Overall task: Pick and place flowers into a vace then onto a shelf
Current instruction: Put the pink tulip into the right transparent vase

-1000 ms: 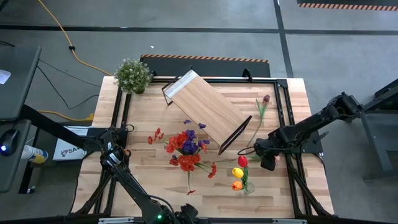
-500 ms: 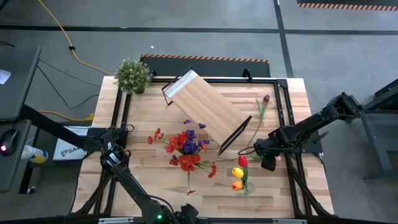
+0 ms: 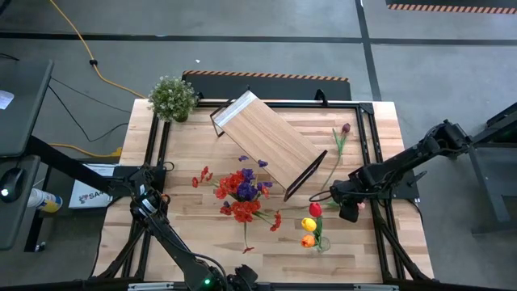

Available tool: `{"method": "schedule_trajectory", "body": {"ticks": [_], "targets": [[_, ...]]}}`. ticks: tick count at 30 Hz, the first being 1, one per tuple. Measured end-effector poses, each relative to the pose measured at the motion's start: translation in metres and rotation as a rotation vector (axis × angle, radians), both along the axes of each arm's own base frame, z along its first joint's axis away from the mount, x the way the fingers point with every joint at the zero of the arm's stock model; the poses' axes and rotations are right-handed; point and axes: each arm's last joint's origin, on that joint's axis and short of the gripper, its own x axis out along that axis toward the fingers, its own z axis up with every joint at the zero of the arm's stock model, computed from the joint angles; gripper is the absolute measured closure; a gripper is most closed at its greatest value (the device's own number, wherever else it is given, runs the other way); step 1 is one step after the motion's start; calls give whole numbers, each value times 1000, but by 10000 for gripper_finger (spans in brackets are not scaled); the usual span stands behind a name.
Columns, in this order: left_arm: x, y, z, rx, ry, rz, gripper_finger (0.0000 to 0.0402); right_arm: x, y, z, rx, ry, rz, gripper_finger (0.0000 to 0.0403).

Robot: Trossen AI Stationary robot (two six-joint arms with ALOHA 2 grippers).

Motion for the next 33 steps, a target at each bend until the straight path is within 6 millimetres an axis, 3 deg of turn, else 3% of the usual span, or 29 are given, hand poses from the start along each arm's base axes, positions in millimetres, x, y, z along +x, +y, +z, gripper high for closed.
{"method": "schedule_trajectory", "body": {"ticks": [18, 33], "targets": [[0, 0, 0, 1, 0, 0, 190, 0, -1, 0, -27, 10, -68, 233], [0, 0, 0, 4, -1, -4, 190, 1, 0, 0, 1, -1, -25, 218]]}}
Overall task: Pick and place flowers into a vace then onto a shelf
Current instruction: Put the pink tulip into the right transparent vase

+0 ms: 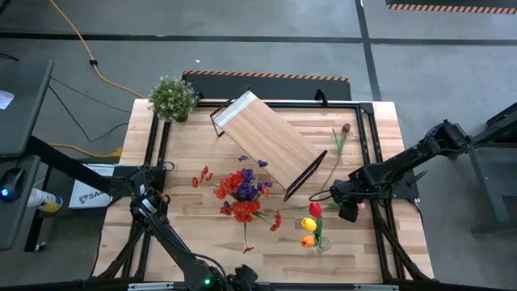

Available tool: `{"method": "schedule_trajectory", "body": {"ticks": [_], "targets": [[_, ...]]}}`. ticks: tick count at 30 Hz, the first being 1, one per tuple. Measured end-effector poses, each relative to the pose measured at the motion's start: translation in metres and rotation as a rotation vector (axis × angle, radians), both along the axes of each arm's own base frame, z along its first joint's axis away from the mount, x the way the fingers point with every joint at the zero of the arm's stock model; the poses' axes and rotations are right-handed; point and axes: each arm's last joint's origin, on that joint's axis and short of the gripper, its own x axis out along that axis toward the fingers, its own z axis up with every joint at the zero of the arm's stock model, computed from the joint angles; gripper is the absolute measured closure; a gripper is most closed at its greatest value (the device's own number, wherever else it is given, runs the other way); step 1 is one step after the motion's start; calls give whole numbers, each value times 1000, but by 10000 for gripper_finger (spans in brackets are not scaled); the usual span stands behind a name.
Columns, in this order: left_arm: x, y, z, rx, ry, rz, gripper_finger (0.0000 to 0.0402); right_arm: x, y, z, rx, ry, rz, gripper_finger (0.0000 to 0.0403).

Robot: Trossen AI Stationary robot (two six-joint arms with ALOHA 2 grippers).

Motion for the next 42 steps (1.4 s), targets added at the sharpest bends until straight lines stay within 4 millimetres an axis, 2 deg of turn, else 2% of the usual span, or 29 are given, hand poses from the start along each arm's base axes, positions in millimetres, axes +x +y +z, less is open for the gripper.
{"method": "schedule_trajectory", "body": {"ticks": [15, 34, 42], "targets": [[0, 0, 0, 2, 0, -1, 190, 2, 1, 0, 11, -29, 21, 243], [0, 0, 0, 11, -11, 11, 190, -2, -2, 0, -26, 13, 51, 395], [0, 1, 0, 11, -11, 12, 190, -4, -1, 15, -46, 103, 75, 381]]}}
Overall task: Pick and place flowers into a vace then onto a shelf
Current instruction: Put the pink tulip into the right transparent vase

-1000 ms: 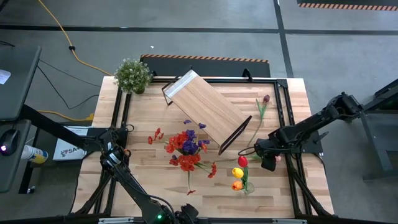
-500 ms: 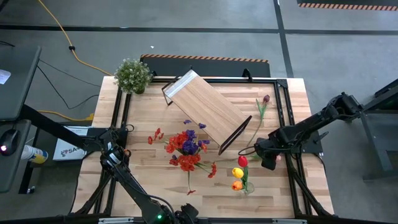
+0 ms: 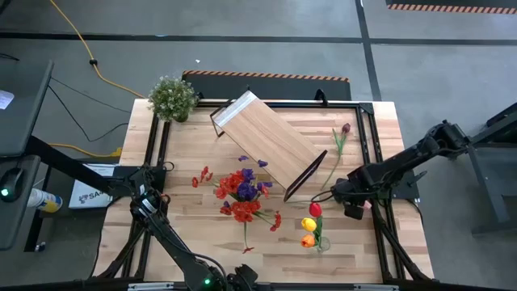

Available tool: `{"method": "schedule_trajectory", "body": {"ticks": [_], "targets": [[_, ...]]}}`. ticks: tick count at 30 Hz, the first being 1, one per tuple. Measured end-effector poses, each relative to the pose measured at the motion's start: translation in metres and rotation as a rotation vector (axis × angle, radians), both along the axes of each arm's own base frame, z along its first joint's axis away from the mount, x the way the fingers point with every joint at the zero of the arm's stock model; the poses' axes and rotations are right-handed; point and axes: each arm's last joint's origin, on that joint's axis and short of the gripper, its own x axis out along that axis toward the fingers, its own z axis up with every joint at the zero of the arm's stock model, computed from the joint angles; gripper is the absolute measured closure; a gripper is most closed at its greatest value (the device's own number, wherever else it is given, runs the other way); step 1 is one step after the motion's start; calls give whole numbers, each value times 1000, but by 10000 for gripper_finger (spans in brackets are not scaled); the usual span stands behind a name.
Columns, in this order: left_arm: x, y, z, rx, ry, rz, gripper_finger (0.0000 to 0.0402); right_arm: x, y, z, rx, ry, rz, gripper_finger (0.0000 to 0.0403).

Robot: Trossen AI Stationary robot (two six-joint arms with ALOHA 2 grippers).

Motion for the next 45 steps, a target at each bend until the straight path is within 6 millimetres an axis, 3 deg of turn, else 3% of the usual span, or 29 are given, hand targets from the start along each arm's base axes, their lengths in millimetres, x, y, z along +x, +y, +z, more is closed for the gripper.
{"method": "schedule_trajectory", "body": {"ticks": [8, 19, 26, 34, 45], "targets": [[0, 0, 0, 0, 0, 0, 190, 6, 0, 34, -78, 38, 75, 397], [0, 1, 0, 10, 2, 3, 190, 15, -1, 99, -231, 21, 107, 398], [0, 1, 0, 11, 2, 4, 190, 17, -1, 132, -224, -24, 81, 392], [-1, 2, -1, 24, 12, 5, 190, 13, 10, 147, -123, -60, 91, 395], [-1, 2, -2, 25, 13, 5, 190, 2, 31, 147, -92, -33, 97, 395]]}}
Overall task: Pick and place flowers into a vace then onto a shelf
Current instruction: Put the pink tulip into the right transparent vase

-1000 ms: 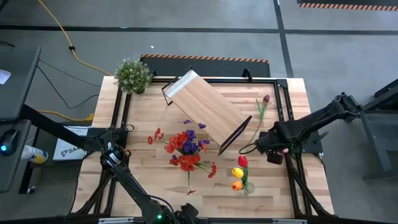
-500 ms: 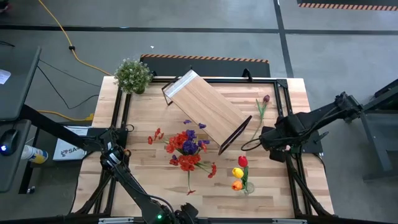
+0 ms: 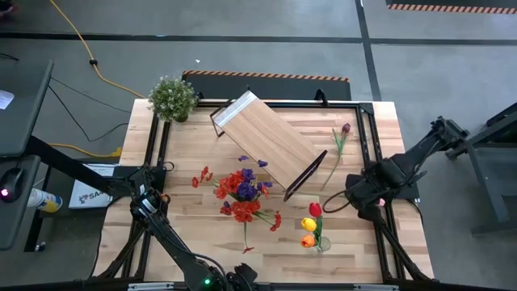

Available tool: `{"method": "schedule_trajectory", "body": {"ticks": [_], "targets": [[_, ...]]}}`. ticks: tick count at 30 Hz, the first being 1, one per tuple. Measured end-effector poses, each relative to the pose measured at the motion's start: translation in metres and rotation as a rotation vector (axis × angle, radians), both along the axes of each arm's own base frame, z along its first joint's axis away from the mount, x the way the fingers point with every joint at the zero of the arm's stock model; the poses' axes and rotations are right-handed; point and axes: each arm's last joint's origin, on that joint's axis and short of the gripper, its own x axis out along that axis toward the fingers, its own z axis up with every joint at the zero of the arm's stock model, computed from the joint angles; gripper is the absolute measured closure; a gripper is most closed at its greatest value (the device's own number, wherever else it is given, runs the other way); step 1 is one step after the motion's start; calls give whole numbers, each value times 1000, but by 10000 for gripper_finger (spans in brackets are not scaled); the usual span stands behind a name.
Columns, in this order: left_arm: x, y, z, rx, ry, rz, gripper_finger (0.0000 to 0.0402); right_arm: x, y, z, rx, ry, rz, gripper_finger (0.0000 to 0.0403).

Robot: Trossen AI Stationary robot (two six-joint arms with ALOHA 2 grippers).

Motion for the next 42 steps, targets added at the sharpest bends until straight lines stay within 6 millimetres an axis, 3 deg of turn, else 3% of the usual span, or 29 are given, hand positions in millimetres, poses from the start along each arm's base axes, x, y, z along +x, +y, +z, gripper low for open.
{"method": "schedule_trajectory", "body": {"ticks": [21, 42], "targets": [[0, 0, 0, 28, -6, -28, 190, -29, 30, 2, 6, 33, -61, 395], [1, -1, 1, 18, -11, -31, 190, -26, 23, 86, 27, -482, -113, 396]]}}
